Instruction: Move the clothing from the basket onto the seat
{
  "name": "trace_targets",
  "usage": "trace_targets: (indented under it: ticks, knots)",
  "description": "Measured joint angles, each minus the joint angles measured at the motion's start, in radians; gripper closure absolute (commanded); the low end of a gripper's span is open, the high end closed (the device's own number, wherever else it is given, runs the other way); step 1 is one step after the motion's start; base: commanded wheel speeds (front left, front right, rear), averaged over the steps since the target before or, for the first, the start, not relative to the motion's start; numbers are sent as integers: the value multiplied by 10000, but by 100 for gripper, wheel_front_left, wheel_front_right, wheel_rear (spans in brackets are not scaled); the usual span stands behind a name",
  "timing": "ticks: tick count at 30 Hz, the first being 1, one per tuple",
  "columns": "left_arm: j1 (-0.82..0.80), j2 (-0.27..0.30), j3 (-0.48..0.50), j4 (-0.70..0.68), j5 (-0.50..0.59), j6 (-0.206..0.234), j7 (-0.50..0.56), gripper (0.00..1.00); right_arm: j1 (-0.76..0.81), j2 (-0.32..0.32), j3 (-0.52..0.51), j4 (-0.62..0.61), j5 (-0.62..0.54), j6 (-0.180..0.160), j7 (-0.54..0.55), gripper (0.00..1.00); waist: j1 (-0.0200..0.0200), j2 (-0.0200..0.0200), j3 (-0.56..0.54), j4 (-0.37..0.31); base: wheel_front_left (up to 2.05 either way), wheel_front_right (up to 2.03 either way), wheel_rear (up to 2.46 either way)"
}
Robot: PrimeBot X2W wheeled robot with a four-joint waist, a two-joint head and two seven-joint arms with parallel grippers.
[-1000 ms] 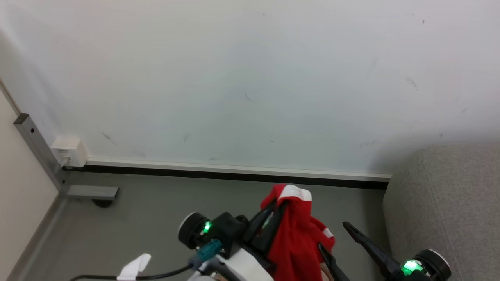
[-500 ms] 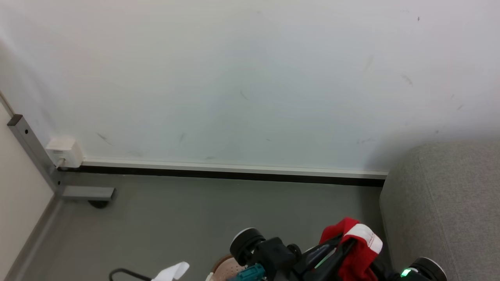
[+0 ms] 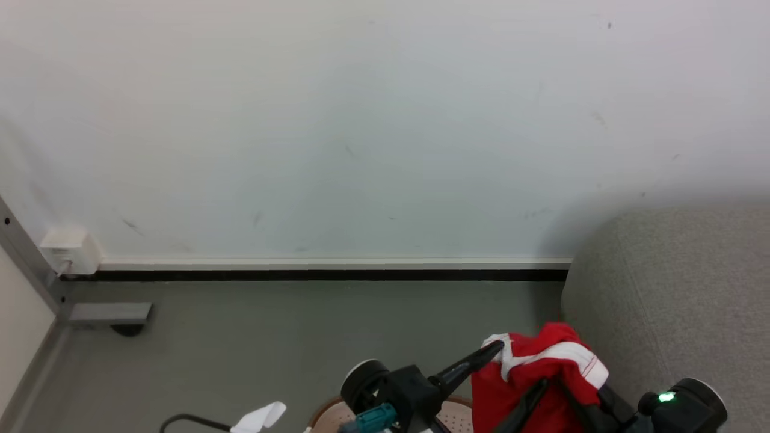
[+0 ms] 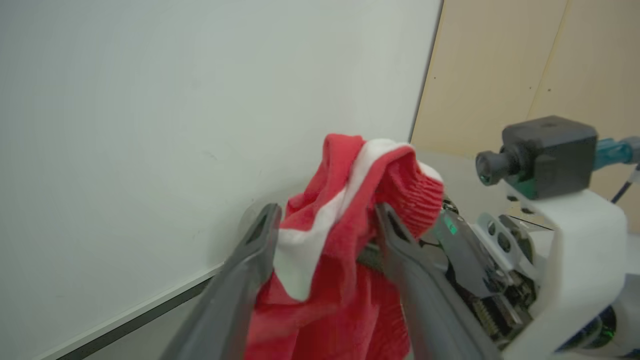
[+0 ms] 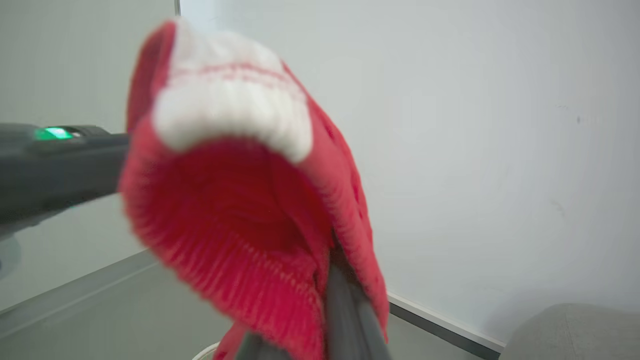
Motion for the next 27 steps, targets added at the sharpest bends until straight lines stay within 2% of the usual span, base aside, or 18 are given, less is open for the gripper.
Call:
trace_targets:
  ticks: [7,17,23,27]
  knots:
    - [50,8,-23,573,-58,127,-270,0,90,-313,-901,-324,-151,0,0,100,0,0,89,-787,0,0,0]
    - [-145,-98,-270,1078,-232,174,-541,0,310,-650,-2151,-832,-318,0,0,100,0,0,384,-2414,0,0,0]
    - [-407,-148,-420,1187,-328,221,-608,0,404,-596,-2629,-1014,-360,0,0,100,0,0,796,-3026,0,0,0]
    - [-648,-155,-497,1208,-353,232,-518,0,398,-226,-3281,-1041,-431,0,-2,100,0,0,1221,-3133,0,0,0]
